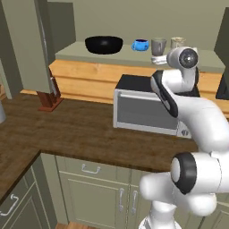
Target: Gather all objects into one cabinet and sort the glasses and bowls to opposite sides.
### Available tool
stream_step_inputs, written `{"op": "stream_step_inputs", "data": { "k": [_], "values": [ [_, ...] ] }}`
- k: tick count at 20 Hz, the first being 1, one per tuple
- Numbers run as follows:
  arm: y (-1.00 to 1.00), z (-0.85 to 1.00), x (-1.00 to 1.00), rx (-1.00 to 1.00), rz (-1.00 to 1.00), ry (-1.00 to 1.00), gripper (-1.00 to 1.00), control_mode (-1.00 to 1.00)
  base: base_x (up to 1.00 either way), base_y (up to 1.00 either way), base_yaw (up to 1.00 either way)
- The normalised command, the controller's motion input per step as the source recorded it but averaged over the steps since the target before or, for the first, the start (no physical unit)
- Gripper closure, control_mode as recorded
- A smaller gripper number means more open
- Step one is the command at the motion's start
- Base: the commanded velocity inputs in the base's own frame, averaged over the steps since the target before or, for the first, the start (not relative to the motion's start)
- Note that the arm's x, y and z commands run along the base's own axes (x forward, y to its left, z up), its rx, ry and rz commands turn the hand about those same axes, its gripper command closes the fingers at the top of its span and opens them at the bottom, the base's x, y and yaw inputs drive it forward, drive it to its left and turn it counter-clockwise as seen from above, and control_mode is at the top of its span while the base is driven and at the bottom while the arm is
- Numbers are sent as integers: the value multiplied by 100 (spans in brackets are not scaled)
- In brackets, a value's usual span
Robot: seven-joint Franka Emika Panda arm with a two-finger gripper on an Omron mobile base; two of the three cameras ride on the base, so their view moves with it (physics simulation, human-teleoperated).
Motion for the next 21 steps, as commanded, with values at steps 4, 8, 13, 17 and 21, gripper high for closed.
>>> {"op": "stream_step_inputs", "data": {
  "k": [4, 8, 13, 17, 21],
  "values": [
    [49, -18, -100, 5, 11, 0, -100, -100, 0, 0, 0],
    [81, -58, -100, 1, 24, 0, -100, -100, 0, 0, 0],
    [89, -63, -100, 0, 24, 0, -100, -100, 0, 0, 0],
    [96, -63, -100, 0, 21, 0, -100, -100, 0, 0, 0],
    [95, -63, -95, 0, 9, 0, -100, -100, 0, 0, 0]
  ]
}}
